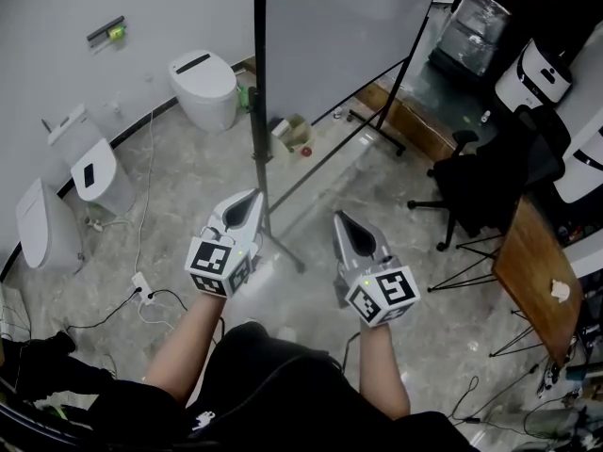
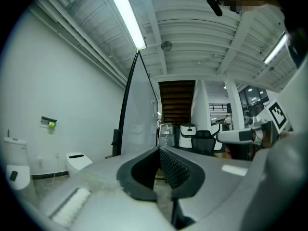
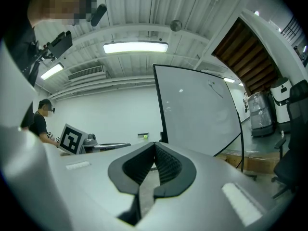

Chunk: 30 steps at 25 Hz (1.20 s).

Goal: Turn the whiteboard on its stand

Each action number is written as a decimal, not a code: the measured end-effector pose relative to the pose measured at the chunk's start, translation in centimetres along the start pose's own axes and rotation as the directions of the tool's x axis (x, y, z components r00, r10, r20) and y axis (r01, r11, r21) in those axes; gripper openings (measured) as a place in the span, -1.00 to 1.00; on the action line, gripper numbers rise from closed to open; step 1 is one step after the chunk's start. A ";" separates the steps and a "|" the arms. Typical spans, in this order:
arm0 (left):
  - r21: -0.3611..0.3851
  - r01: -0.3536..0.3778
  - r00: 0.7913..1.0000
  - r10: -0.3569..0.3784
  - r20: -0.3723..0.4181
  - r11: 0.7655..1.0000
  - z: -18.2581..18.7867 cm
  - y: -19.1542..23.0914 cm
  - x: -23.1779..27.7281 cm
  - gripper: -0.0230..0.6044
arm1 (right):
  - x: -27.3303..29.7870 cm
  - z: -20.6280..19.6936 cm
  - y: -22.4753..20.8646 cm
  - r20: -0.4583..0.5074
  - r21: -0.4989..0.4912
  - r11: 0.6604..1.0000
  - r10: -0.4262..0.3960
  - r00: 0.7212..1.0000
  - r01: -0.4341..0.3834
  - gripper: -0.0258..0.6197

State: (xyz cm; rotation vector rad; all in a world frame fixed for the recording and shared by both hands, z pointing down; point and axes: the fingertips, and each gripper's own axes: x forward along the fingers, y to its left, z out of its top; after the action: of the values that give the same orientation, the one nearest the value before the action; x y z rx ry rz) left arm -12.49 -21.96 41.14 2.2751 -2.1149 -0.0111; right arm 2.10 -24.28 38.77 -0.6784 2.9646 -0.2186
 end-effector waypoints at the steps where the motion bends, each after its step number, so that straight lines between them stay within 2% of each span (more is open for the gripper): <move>1: 0.001 0.001 1.000 -0.001 0.001 1.000 0.0 0.2 0.3 -0.92 | 0.3 -0.1 -0.1 -0.002 -0.003 1.000 0.002 1.000 -0.002 -0.89; 6: -0.005 0.017 1.000 -0.017 -0.019 1.000 -0.2 1.0 1.4 -0.92 | 1.6 -0.3 -0.2 -0.014 -0.003 1.000 -0.002 1.000 0.002 -0.89; 12: 0.016 0.058 0.998 -0.058 -0.016 0.998 -0.3 2.8 2.9 -0.92 | 3.3 -0.1 -0.8 0.002 0.010 0.999 -0.049 0.999 0.049 -0.89; 17: -0.014 0.097 0.995 -0.097 -0.022 0.995 -0.4 4.6 4.1 -0.92 | 4.7 0.5 -0.8 0.019 0.005 0.995 -0.099 0.995 0.098 -0.89; 21: -0.032 0.095 0.995 -0.096 -0.021 0.995 -0.4 6.7 5.4 -0.92 | 5.7 0.4 -0.6 0.016 -0.008 0.991 -0.132 0.991 0.133 -0.89; 30: 0.045 0.094 0.995 -0.093 -0.042 0.994 -0.7 11.9 9.4 -0.90 | 6.7 0.3 -0.4 0.027 -0.009 0.980 -0.197 0.980 0.197 -0.89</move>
State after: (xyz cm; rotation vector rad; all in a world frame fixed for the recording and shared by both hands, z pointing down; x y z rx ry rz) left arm -23.60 -32.16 42.38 2.3782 -2.0093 0.0813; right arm -3.70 -27.64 38.13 -0.9694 2.8746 -0.2048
